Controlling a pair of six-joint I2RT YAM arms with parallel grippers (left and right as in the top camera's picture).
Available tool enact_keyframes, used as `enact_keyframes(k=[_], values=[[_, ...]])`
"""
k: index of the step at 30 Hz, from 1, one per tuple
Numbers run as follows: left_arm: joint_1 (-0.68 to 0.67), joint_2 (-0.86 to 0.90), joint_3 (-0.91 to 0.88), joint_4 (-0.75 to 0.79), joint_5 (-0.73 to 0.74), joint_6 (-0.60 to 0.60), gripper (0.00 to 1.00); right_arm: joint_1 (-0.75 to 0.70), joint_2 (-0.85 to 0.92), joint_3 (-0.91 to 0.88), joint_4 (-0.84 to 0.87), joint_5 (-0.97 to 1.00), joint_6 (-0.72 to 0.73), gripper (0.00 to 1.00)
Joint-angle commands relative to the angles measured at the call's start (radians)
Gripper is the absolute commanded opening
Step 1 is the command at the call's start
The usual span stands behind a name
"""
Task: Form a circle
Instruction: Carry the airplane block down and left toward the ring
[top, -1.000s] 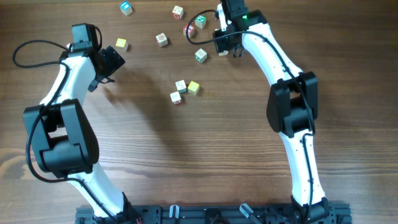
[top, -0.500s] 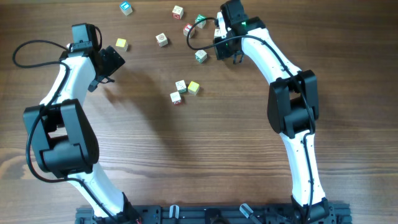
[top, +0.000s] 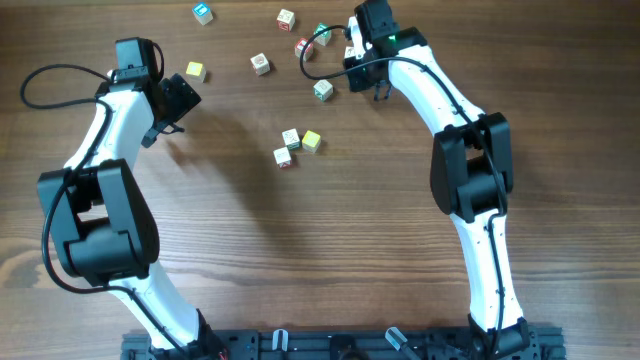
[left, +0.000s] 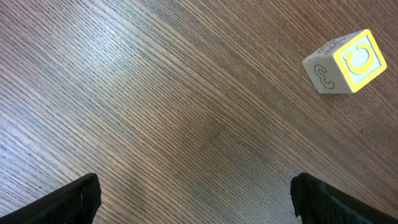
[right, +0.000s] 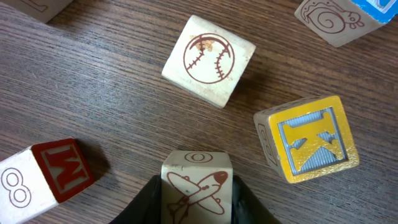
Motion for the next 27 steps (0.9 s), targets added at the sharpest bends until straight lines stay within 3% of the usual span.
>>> enact_keyframes(k=[1,8,15,23,27], values=[[0.001,-0.016,0.011,0.001,0.001,0.008,1.0,0.008,-0.061,0.0,-0.033,0.002,-0.001,0.24],[0.001,-0.016,0.011,0.001,0.001,0.007,1.0,0.008,-0.337,0.0,-0.294,-0.1,-0.029,0.22],[0.001,-0.016,0.011,0.001,0.001,0.008,1.0,0.01,-0.406,-0.024,-0.663,-0.276,-0.027,0.22],[0.001,-0.016,0.011,0.001,0.001,0.007,1.0,0.155,-0.406,-0.342,-0.675,-0.302,0.002,0.23],[0.001,-0.016,0.011,0.001,0.001,0.008,1.0,0.272,-0.407,-0.415,-0.652,-0.306,0.031,0.22]])
